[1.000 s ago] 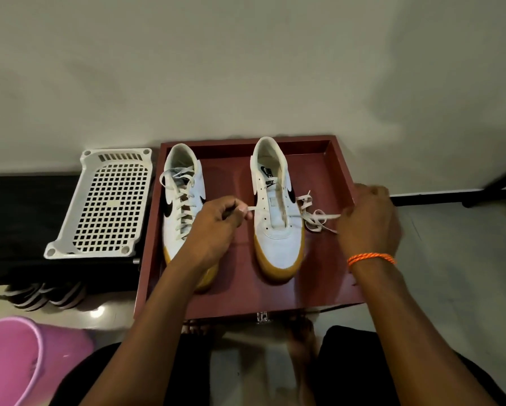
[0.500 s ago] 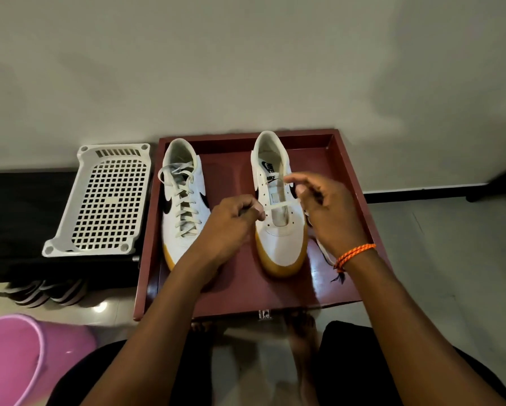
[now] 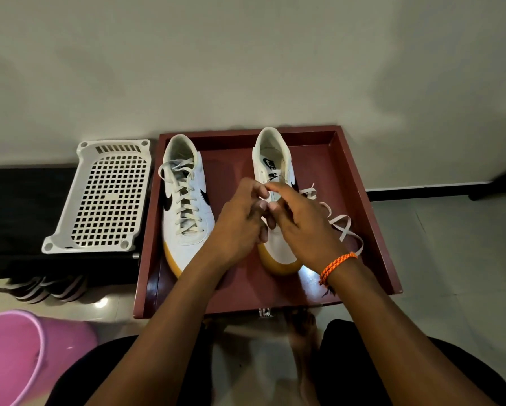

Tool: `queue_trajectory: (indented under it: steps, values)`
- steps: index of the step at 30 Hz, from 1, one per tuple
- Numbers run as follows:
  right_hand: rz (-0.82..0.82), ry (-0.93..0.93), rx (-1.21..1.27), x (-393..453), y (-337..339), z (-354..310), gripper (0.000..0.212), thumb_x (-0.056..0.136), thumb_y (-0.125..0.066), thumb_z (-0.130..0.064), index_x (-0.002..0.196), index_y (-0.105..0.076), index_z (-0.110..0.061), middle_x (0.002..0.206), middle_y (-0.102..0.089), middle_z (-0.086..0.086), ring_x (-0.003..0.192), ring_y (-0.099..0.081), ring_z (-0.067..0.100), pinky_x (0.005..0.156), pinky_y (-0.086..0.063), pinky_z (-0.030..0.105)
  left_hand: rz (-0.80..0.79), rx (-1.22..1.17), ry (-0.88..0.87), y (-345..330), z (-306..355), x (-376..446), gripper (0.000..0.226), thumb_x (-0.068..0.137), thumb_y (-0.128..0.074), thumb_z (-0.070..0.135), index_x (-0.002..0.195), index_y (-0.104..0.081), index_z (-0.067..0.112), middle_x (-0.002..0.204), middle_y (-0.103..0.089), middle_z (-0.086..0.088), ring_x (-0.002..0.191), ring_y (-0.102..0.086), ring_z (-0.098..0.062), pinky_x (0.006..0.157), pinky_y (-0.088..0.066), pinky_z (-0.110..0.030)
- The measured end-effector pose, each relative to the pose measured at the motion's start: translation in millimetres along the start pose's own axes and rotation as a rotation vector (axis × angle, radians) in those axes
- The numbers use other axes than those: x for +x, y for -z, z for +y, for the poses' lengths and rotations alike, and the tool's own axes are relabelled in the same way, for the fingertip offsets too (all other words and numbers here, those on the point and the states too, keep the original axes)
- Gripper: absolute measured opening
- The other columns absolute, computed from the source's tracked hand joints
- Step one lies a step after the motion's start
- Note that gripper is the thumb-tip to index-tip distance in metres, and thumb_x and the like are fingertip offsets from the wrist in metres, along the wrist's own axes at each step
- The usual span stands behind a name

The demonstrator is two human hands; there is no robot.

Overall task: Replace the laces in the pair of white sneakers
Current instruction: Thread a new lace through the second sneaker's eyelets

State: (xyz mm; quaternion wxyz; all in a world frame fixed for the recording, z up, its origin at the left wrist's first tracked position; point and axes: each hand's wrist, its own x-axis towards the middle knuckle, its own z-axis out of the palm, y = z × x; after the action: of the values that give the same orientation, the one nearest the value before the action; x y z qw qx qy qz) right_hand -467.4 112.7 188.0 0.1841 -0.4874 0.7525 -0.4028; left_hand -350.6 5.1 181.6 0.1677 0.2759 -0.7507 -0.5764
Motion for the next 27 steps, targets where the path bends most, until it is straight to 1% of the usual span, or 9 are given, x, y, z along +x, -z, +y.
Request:
queue_trajectory:
  steps: [2, 4, 9, 12, 15, 17, 20, 24, 27]
  values:
    - [0.042, 0.029, -0.074, 1.7, 0.3, 6.8, 0.02, 0.104, -0.058, -0.015, 0.108, -0.077, -0.016, 0.08, -0.066, -0.009, 0.078, -0.061, 0.005, 0.072, -0.047, 0.025, -0.023, -0.022, 0.01, -1.6, -0.3, 0.0, 0.018, 0.111, -0.037, -0.001, 0.117, -0.041, 0.016, 0.079, -0.068, -0.013, 0.054, -0.062, -0.031, 0.055, -0.052, -0.04]
    - [0.086, 0.02, -0.094, 3.8, 5.7, 10.7, 0.016, 0.098, -0.065, -0.02, 0.095, -0.08, -0.019, 0.085, -0.069, -0.006, 0.082, -0.062, 0.007, 0.074, -0.049, 0.028, -0.054, -0.023, 0.015, -1.5, -1.7, -0.3, 0.022, 0.111, -0.037, -0.001, 0.114, -0.041, 0.021, 0.077, -0.069, -0.009, 0.053, -0.061, -0.028, 0.056, -0.05, -0.039]
    - [0.074, -0.038, -0.032, 4.2, 16.1, 11.3, 0.005, 0.091, -0.08, -0.018, 0.093, -0.083, -0.022, 0.09, -0.075, -0.011, 0.087, -0.069, 0.004, 0.078, -0.05, 0.017, -0.068, -0.094, 0.061, -0.2, -3.7, -0.3, 0.015, 0.112, -0.045, 0.004, 0.112, -0.046, 0.02, 0.076, -0.073, -0.009, 0.051, -0.059, -0.027, 0.055, -0.048, -0.032]
    - [0.059, -0.074, -0.003, 4.3, 16.1, 14.5, 0.006, 0.09, -0.081, -0.016, 0.092, -0.083, -0.021, 0.089, -0.077, -0.013, 0.089, -0.072, 0.001, 0.081, -0.055, 0.02, -0.066, -0.136, 0.105, -0.6, -4.5, -0.7, 0.012, 0.112, -0.046, 0.005, 0.115, -0.047, 0.016, 0.078, -0.074, -0.01, 0.05, -0.058, -0.025, 0.053, -0.047, -0.03]
    - [0.067, -0.103, 0.003, 3.5, 17.0, 15.1, 0.008, 0.092, -0.078, -0.012, 0.089, -0.082, -0.019, 0.085, -0.076, -0.015, 0.088, -0.071, -0.001, 0.079, -0.052, 0.013, -0.06, -0.148, 0.149, -1.0, -4.6, -0.2, 0.012, 0.111, -0.045, 0.005, 0.116, -0.05, 0.014, 0.08, -0.075, -0.012, 0.051, -0.059, -0.025, 0.052, -0.048, -0.029]
    - [0.11, -0.139, -0.039, 3.2, 17.5, 19.3, 0.009, 0.092, -0.078, -0.011, 0.089, -0.081, -0.019, 0.085, -0.076, -0.014, 0.086, -0.071, 0.001, 0.08, -0.056, 0.018, -0.008, -0.043, 0.151, -0.6, -9.7, 0.7, 0.013, 0.11, -0.049, 0.009, 0.111, -0.056, 0.018, 0.08, -0.077, -0.007, 0.054, -0.064, -0.024, 0.055, -0.053, -0.035]
    - [0.15, -0.18, -0.179, 0.2, 14.0, 25.2, 0.008, 0.09, -0.08, -0.017, 0.089, -0.081, -0.024, 0.09, -0.076, -0.012, 0.086, -0.071, 0.006, 0.082, -0.062, 0.036, 0.109, 0.275, 0.125, 0.5, -23.2, 1.4, 0.013, 0.104, -0.06, 0.021, 0.097, -0.065, 0.03, 0.078, -0.077, 0.01, 0.066, -0.071, -0.015, 0.071, -0.063, -0.047]
    - [0.138, -0.288, -0.301, -2.6, 6.0, 16.9, 0.005, 0.088, -0.072, -0.034, 0.091, -0.075, -0.036, 0.082, -0.073, -0.01, 0.081, -0.07, 0.018, 0.078, -0.059, 0.043, 0.178, 0.391, 0.165, -1.4, -27.8, 2.0, 0.01, 0.099, -0.068, 0.029, 0.09, -0.073, 0.03, 0.073, -0.072, 0.011, 0.071, -0.073, -0.014, 0.073, -0.063, -0.046]
    - [0.09, -0.368, -0.261, -1.8, -0.7, 15.4, 0.011, 0.084, -0.058, -0.039, 0.089, -0.068, -0.043, 0.072, -0.071, -0.008, 0.077, -0.071, 0.026, 0.078, -0.06, 0.045, 0.176, 0.418, 0.164, -3.3, -26.2, 2.2, 0.009, 0.097, -0.07, 0.027, 0.091, -0.077, 0.028, 0.078, -0.074, 0.012, 0.074, -0.072, -0.013, 0.075, -0.062, -0.043]
